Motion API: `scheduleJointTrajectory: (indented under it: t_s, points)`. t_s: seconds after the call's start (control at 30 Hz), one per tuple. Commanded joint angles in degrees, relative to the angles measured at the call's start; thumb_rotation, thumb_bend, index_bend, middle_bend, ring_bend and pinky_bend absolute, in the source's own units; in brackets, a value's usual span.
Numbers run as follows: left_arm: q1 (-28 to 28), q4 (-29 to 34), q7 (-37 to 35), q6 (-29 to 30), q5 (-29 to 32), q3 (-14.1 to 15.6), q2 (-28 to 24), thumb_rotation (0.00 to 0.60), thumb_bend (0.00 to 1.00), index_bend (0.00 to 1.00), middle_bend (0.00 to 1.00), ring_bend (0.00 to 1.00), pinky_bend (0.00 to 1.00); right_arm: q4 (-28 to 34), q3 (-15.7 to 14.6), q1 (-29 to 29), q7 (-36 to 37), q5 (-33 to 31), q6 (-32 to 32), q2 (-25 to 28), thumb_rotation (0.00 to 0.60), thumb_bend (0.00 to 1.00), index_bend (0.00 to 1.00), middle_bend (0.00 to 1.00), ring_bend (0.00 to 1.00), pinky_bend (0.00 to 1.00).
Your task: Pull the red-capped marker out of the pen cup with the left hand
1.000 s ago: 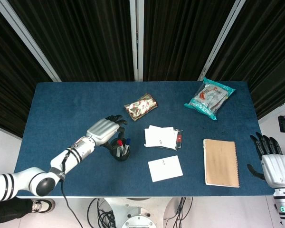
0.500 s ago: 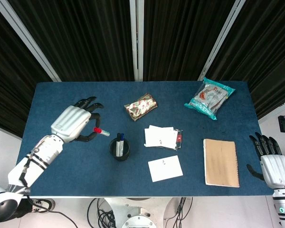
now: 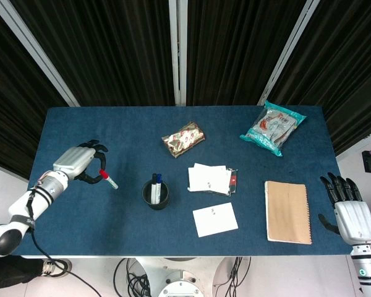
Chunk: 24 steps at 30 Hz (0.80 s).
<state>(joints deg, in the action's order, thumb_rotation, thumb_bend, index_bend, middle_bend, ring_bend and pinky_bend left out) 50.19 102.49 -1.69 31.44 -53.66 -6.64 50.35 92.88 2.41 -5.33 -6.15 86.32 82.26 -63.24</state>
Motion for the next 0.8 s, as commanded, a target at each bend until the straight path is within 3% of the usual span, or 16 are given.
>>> scheduleJointTrajectory:
  t_s: [0.03,0.1,0.13,0.23,0.43,0.53,0.57,0.67,0.8]
  points:
    - [0.9,-5.8,-1.9,-4.1,-0.5,1.2,4.7,0.600,0.46,0.49,0.16,0.00,0.12,0.0,0.1,0.0,0.0,-0.4,-0.1,0.1,0.600,0.18,0.00,0.00,0.00,0.00]
    - [1.2,-7.0,-2.2,-5.0,-0.5,1.4,5.7,0.600,0.45,0.38,0.16,0.00,0.12,-0.1,0.3,-0.1,0.0,-0.9,-0.4,0.0,0.600,0.18,0.00,0.00,0.00,0.00]
    - [1.4,-7.5,-2.2,-5.5,-0.4,1.6,5.9,0.600,0.45,0.25,0.16,0.00,0.12,-0.1,0.3,-0.1,0.1,-1.2,-0.6,-0.1,0.600,0.18,0.00,0.00,0.00,0.00]
    - [0.9,-8.3,-1.9,-2.2,-0.2,1.2,7.1,0.600,0.39,0.00,0.15,0.00,0.12,-0.5,0.2,-0.4,0.7,-0.9,-0.9,-0.5,0.600,0.18,0.00,0.00,0.00,0.00]
    - [-3.0,-5.7,2.0,13.1,-3.6,-0.6,7.8,0.600,0.30,0.00,0.09,0.00,0.12,-1.1,0.2,-0.5,0.9,-0.5,-0.8,-0.7,0.600,0.18,0.00,0.00,0.00,0.00]
    - [-7.4,-4.8,10.8,29.9,-12.9,-0.1,9.1,0.600,0.30,0.00,0.05,0.00,0.10,-1.9,0.3,-0.3,1.6,-0.3,-0.1,-0.8,0.600,0.18,0.00,0.00,0.00,0.00]
    - [-9.8,-5.0,14.2,36.6,-17.2,0.7,10.2,0.600,0.30,0.00,0.04,0.00,0.10,-2.5,0.4,-0.3,2.0,0.0,0.2,-1.0,0.600,0.18,0.00,0.00,0.00,0.00]
    - [-15.8,-5.5,17.2,47.9,-24.6,3.5,12.4,0.600,0.29,0.00,0.03,0.00,0.09,-4.0,0.4,-0.1,2.7,0.7,1.1,-1.7,0.600,0.18,0.00,0.00,0.00,0.00]
    - [-22.8,-7.7,17.7,53.7,-28.0,8.0,14.6,0.600,0.29,0.00,0.02,0.00,0.08,-5.9,0.1,0.1,2.9,2.0,2.4,-3.1,0.600,0.18,0.00,0.00,0.00,0.00]
